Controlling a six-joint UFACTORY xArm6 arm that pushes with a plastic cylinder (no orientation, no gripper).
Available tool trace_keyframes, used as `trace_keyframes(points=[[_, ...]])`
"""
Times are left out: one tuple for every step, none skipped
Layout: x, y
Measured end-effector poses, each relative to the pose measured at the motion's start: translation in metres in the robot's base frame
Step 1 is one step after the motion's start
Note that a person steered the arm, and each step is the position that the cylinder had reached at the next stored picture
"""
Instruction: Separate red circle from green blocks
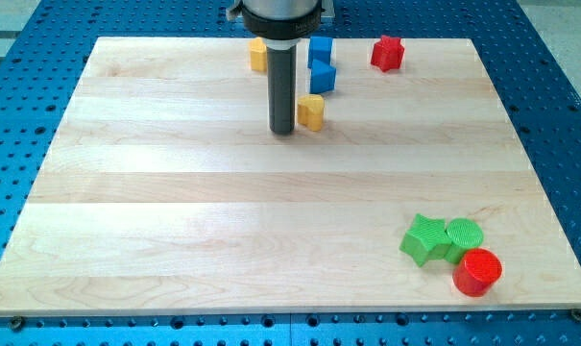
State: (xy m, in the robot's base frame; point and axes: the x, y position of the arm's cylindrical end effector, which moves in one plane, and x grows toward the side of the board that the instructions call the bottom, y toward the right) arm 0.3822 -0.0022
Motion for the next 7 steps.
trace_keyframes(points=[[0.0, 0.025], [-0.017, 0.038], [0.027, 0.049], [0.09, 0.129], [0.089, 0.247], [0.165, 0.265], [0.225, 0.254]])
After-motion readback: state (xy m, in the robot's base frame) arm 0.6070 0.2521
